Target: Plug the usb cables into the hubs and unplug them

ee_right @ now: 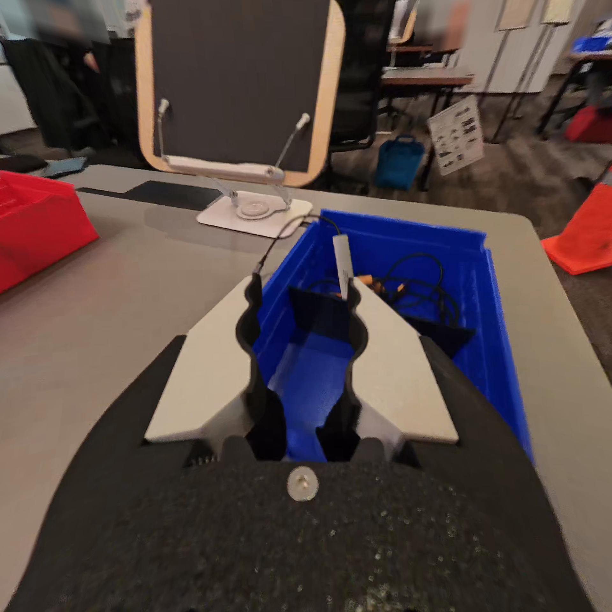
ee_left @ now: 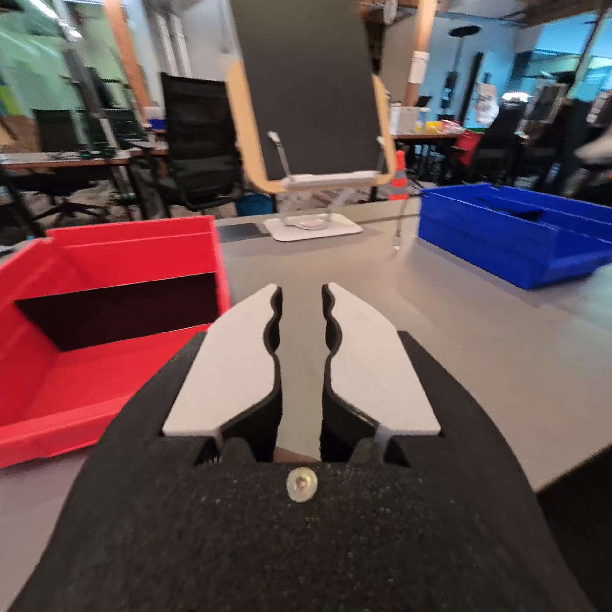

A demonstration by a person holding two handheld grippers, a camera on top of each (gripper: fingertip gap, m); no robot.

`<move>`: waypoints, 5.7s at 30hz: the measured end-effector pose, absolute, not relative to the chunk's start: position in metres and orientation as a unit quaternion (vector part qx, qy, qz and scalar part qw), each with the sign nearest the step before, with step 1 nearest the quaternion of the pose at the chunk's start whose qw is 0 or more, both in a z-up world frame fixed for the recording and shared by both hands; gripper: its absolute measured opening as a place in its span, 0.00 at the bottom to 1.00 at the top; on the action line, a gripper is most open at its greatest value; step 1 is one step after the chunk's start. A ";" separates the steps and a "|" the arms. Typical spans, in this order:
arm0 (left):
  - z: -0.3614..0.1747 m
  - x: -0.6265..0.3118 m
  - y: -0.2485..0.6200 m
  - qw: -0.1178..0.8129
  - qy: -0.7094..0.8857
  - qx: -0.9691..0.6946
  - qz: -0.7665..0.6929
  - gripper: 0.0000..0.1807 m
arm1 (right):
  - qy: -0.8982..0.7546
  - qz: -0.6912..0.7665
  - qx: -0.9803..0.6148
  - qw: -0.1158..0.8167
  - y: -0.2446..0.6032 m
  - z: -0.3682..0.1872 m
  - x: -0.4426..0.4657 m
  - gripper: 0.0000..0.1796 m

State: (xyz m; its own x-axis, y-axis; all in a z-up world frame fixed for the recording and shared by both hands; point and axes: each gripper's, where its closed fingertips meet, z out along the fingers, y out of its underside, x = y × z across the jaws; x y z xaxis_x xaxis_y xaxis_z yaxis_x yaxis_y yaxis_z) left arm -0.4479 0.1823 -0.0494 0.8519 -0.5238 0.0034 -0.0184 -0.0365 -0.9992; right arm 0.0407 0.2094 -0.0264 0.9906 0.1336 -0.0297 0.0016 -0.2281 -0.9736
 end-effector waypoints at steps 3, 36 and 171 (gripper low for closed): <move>-0.067 -0.494 0.207 0.666 0.138 -0.725 -0.103 0.11 | 0.007 -0.009 -0.789 0.614 0.186 -0.071 0.042 0.29; -0.087 -0.530 0.263 0.633 0.064 -0.762 -0.123 0.11 | -0.102 0.070 -0.784 0.609 0.166 -0.102 -0.016 0.37; -0.144 -0.621 0.173 0.462 0.033 -0.886 0.020 0.02 | -0.223 0.209 -0.785 0.538 0.166 -0.115 -0.407 0.25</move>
State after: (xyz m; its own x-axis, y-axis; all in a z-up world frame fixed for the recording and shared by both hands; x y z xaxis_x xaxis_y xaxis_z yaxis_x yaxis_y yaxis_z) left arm -0.6209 0.1725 -0.1443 0.9970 -0.0406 -0.0653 -0.0768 -0.5716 -0.8169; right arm -0.4071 0.1662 -0.1145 0.8138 0.5744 -0.0883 0.1248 -0.3211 -0.9388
